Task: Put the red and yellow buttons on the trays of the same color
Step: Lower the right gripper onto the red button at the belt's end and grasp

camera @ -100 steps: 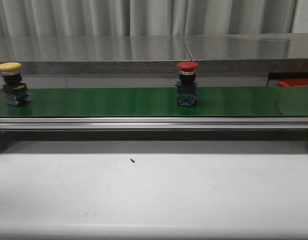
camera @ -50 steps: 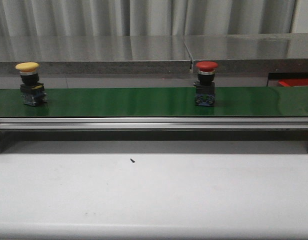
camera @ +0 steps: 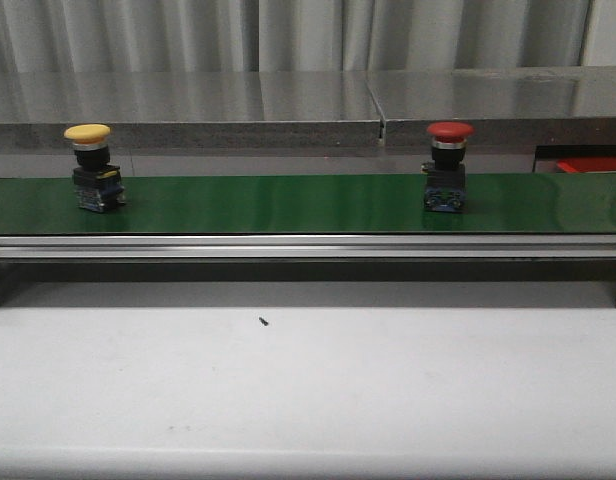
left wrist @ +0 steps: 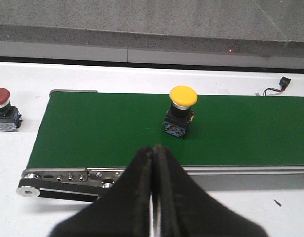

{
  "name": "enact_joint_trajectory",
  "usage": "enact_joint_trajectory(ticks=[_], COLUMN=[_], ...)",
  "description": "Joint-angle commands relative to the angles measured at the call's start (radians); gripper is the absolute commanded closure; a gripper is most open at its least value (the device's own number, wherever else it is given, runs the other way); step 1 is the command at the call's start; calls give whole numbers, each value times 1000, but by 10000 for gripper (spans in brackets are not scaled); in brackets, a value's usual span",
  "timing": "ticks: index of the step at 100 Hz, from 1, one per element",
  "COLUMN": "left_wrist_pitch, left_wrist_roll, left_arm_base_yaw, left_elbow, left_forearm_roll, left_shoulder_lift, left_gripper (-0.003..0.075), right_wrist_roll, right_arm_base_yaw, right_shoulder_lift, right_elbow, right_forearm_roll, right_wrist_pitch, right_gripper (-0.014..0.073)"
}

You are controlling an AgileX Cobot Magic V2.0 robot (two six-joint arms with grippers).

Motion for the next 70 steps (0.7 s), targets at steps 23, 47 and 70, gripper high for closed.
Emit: enact_joint_trajectory(ticks=[23, 47, 70], left_wrist_pitch=[-70, -57, -62], left_wrist_roll=[-1, -1, -1], left_arm_base_yaw=[-8, -8, -8], left_elbow=[-29, -29, -4], left_forearm_roll=[-23, -35, -42], left_shoulder_lift=[48, 99, 58], left_gripper=[739, 739, 739], right_wrist_roll=[-7, -15, -15], right_arm_base_yaw=[23, 111, 154], right_shoulder_lift=[347, 567, 726], right_elbow=[-226, -373, -505], right_forearm_roll=[23, 22, 22], right_wrist_pitch=[-17, -7, -1], right_gripper=[7, 7, 7])
